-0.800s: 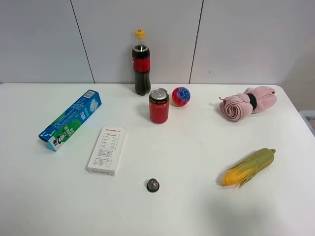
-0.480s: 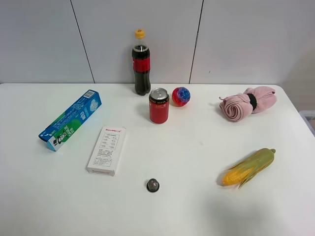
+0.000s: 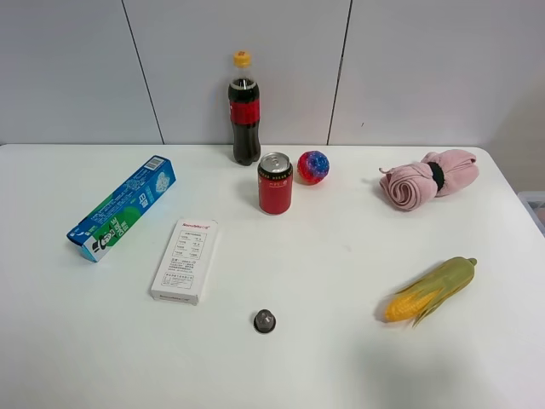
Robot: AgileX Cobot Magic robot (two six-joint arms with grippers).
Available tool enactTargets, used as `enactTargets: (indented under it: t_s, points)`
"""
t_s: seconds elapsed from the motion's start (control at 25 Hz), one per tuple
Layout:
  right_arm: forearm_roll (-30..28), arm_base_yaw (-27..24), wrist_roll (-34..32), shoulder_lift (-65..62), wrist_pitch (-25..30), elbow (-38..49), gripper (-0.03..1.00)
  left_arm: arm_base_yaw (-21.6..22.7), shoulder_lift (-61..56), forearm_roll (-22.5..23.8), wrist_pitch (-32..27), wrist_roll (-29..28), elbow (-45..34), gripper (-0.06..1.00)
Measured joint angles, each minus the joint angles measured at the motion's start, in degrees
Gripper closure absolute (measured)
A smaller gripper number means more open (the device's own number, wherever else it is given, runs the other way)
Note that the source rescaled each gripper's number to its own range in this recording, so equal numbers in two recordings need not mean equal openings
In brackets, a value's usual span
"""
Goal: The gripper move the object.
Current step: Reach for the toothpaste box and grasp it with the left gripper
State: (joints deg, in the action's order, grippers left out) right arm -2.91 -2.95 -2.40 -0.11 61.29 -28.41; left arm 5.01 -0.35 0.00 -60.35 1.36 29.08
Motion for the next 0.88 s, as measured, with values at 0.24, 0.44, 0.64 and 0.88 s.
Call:
enactTargets:
  t_s: [0.24, 0.44, 0.64, 0.88]
  points:
    - [0.00, 0.00, 0.00, 0.00, 0.00, 0.00, -0.03, 0.00, 0.00, 0.00, 0.00, 0.00, 0.00, -0.06]
    - [0.00, 0.00, 0.00, 0.00, 0.00, 0.00, -0.03, 0.00, 2.63, -1.83, 0.50, 0.30, 2.16, -0.06]
    - [0.00, 0.00, 0.00, 0.00, 0.00, 0.00, -0.03, 0.00, 15.72, -4.56, 2.12, 5.87, 10.89, -0.06]
    - [0.00, 0.00, 0.00, 0.00, 0.00, 0.00, -0.03, 0.00, 34.80, -4.88, 2.28, 11.50, 20.41, -0.06]
